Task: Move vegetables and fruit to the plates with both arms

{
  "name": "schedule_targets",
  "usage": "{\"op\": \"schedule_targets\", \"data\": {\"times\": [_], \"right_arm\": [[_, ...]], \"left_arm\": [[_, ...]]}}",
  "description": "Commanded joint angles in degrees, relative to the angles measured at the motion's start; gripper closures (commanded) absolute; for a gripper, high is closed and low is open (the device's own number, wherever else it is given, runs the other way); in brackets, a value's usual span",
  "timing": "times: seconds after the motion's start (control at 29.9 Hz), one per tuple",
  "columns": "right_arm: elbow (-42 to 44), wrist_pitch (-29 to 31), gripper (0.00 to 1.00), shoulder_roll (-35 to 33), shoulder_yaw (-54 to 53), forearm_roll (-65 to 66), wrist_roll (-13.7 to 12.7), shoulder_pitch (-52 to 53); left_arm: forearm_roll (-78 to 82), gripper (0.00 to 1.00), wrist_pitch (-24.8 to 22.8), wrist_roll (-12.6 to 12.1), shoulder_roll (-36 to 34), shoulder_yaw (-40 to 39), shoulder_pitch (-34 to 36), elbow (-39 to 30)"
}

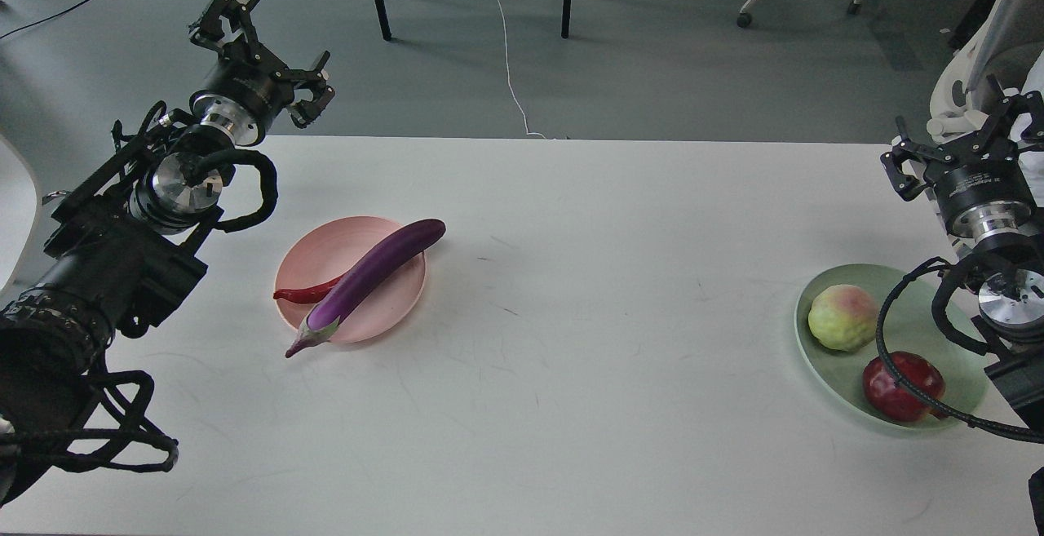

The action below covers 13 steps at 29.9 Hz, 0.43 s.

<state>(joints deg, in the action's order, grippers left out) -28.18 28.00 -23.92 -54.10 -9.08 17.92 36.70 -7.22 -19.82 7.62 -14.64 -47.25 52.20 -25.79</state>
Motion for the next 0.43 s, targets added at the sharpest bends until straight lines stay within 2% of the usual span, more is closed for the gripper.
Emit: {"op": "schedule_targets", "data": {"times": [0.0,0.17,0.4], "right_arm": [[0.05,0.0,0.01,1.68,-0.74,-0.32,0.18,0.3],[0.06,0.0,0.01,1.95,-0.39,-0.15,0.1,0.48],[0.06,0.0,0.01,1.51,-0.31,-0.06,0.01,1.62]], "left_arm": [[-3.32,0.02,-1.62,0.38,0.83,-0.12,-1.14,0.39],[-3.59,0.02,-2.42,1.6,1.54,-0.12,-1.05,0.21],[-3.76,0.02,-4.44,1.87,1.8,-0.3,-1.22,0.12]]}}
